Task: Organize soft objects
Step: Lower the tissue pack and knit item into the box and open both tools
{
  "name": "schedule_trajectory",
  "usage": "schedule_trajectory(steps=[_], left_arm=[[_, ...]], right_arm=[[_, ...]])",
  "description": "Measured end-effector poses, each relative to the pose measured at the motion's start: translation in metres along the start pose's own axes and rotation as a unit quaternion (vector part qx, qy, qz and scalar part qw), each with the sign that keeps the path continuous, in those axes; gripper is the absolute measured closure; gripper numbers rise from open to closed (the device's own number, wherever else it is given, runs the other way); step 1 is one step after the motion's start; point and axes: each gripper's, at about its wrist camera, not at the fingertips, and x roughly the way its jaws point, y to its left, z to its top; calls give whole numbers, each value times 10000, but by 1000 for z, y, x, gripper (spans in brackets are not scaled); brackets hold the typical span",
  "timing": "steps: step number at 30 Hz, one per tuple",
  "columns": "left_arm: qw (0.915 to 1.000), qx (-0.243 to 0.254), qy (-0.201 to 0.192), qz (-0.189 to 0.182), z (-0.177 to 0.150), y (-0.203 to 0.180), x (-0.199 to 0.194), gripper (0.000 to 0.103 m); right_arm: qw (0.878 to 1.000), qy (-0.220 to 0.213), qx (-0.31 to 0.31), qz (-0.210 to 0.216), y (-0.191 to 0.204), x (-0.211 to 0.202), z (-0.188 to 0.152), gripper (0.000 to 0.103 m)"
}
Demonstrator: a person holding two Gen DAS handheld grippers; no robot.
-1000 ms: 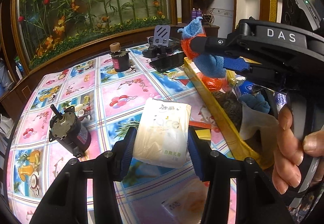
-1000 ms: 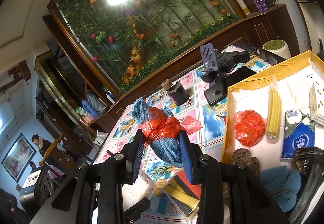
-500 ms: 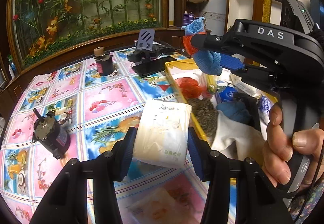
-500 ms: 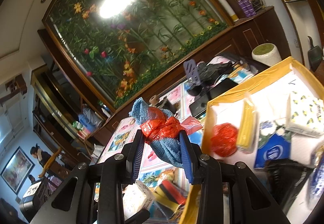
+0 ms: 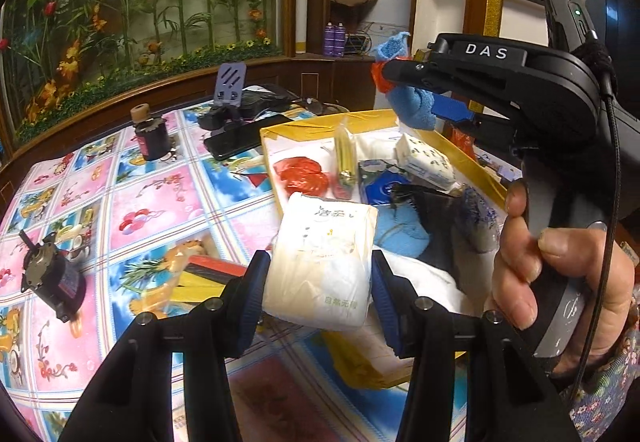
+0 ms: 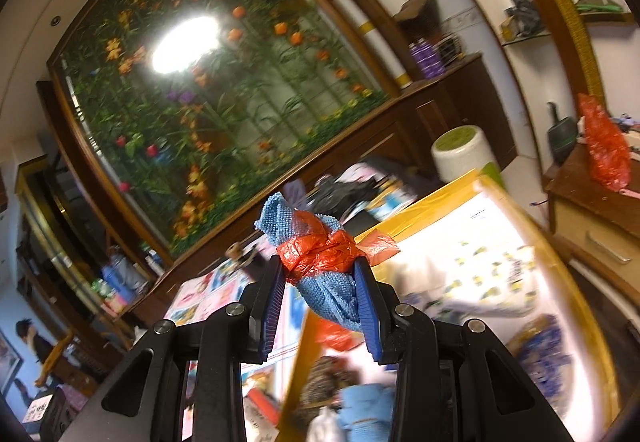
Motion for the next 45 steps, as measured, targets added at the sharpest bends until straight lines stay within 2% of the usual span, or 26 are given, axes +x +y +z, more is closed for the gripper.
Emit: schedule_trajectory(steps=[7,13,18,22,26,27,30,35,45], left_arm=[[9994,1,144,-325,3,-16,14,54],[9977,11,331,-593,6,-32,29,54],[9965,34,467,-686,6,-40,37,55],[9956,-22,545,-765,5,-39,40,54],[9955,-24,525,-784,6,-38,38,53],[9954,-27,517,-800,6,-37,38,52],[9953,-50,432,-861,7,-36,34,43],[9954,-25,242,-926,8,-37,24,38],[9945,-162,278,-1001,9,-29,16,37]], right_arm=[[9983,-106,178,-549,-22,-12,9,66],[9940,135,216,-1062,-38,-8,13,66],[9910,304,222,-1287,-44,-1,13,64],[9904,278,284,-1322,-46,-1,12,59],[9902,156,201,-1376,-41,-5,11,29],[9902,84,193,-1383,-40,-7,11,27],[9910,-91,213,-1316,-38,-14,11,27],[9930,-310,243,-1114,-36,-23,12,27],[9927,-522,-36,-1085,-19,-25,9,27]])
